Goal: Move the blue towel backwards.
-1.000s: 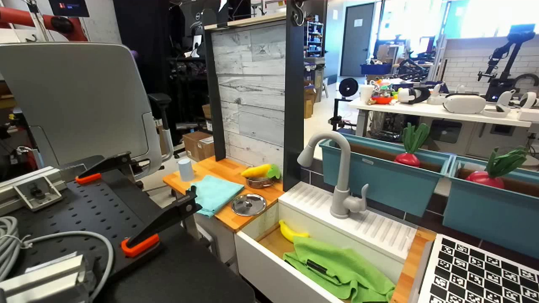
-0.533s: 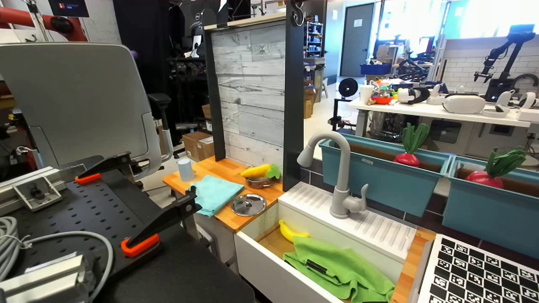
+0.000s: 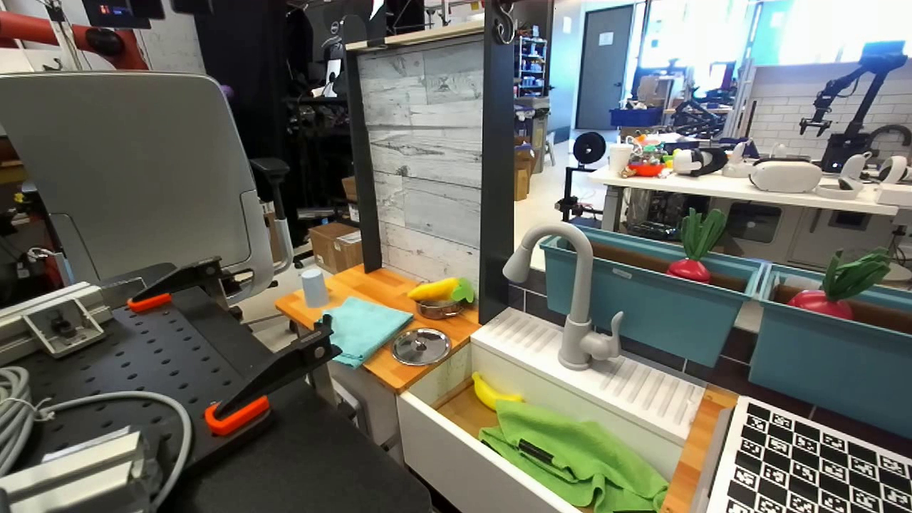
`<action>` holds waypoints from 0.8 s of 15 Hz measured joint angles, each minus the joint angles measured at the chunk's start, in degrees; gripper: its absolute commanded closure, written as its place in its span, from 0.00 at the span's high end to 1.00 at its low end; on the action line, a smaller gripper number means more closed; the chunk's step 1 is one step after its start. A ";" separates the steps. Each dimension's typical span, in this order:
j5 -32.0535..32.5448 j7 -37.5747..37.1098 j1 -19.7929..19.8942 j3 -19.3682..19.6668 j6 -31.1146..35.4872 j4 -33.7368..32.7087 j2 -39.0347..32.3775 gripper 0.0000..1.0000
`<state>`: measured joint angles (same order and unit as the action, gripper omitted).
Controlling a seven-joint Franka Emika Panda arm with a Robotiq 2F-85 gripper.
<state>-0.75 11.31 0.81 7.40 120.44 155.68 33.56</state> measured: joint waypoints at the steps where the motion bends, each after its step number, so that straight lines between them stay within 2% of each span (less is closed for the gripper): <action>1: -0.22 -1.08 -0.26 -0.75 3.25 0.01 -1.85 1.00; 8: -5.87 -2.50 -4.20 -3.09 28.13 -0.64 -17.18 1.00; 10: -9.75 -1.14 -6.53 -3.11 31.83 -2.45 -22.62 1.00; 12: -14.79 1.86 -8.59 -3.29 32.81 -5.61 -28.48 1.00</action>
<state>-15.54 13.16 -7.77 4.11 153.24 150.07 5.08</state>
